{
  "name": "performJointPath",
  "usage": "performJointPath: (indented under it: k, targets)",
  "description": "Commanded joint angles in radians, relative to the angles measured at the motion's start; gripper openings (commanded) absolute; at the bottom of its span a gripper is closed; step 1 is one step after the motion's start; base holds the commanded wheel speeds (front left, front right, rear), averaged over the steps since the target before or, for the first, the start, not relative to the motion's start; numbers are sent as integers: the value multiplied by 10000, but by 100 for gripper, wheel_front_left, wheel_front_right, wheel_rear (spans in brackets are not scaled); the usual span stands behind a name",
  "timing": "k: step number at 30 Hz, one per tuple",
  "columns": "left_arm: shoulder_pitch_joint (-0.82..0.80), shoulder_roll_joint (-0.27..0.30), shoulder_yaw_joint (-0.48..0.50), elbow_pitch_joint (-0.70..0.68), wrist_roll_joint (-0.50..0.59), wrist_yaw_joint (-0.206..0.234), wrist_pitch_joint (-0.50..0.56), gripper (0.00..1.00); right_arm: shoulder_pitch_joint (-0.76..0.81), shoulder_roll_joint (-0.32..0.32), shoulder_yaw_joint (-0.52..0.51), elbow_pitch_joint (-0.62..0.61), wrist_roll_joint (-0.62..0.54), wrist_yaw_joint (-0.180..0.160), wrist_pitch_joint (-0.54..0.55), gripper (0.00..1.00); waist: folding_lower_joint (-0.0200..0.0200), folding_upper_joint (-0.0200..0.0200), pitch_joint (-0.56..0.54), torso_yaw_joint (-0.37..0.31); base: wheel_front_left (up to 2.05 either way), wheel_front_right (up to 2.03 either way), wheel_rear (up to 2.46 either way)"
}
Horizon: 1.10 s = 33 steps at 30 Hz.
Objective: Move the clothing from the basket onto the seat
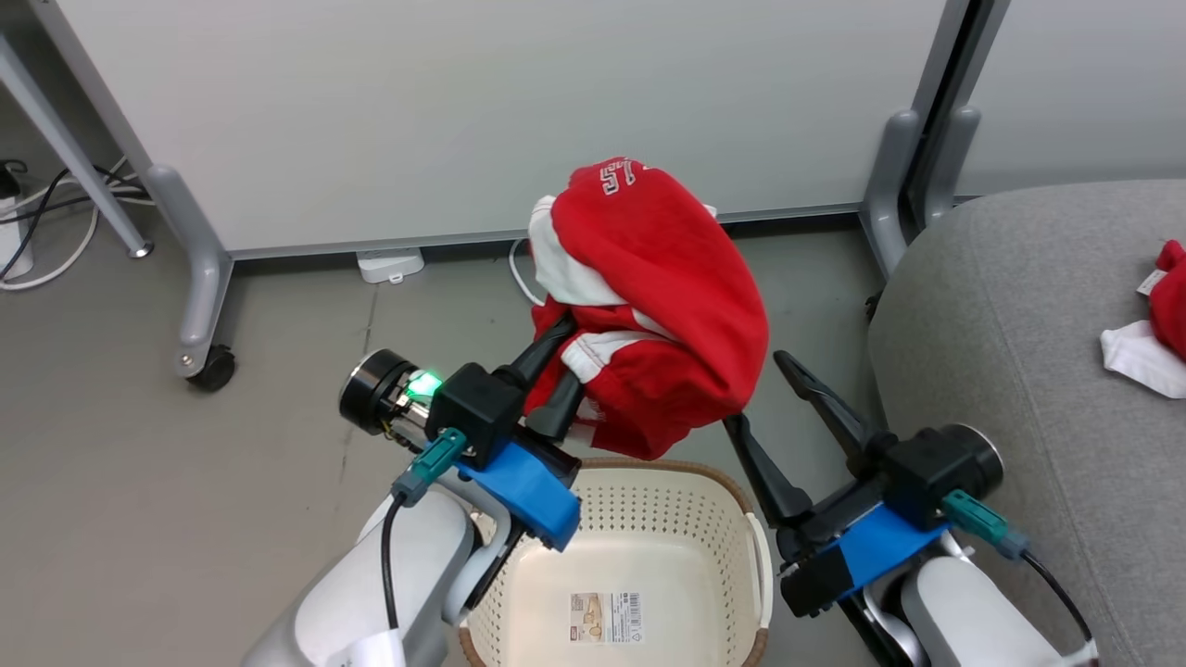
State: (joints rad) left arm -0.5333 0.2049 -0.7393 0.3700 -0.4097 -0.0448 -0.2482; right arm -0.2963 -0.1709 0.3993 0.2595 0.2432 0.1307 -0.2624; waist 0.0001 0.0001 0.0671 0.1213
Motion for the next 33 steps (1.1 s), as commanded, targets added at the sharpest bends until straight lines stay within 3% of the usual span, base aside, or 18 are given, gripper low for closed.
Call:
performJointPath:
  k: [1, 15, 16, 17, 33]
  targets:
    - [-159, -42, -30, 24, 69, -44, -37, 0, -168, -75, 84, 97, 68, 1, -38, 100, -1, -1, 65, 79, 0, 0, 0]
    - [-668, -554, -439, 276, 219, -331, -128, 0, -1953, -250, 1217, 1463, 579, 1, -38, 100, -1, -1, 476, 378, 0, 0, 0]
    - [-694, -567, -439, 302, 224, -322, -134, 0, -2020, -282, 1257, 1496, 627, 1, -38, 31, -1, -1, 484, 383, 0, 0, 0]
    - [-719, -571, -430, 322, 219, -326, -138, 0, -2076, -305, 1273, 1513, 690, 1, -38, 0, -1, -1, 495, 388, 0, 0, 0]
    - [-784, -579, -288, 493, 278, -399, -187, 0, -2041, -400, 1309, 1420, 900, 1, -38, 0, -1, -1, 626, 307, 0, 0, 0]
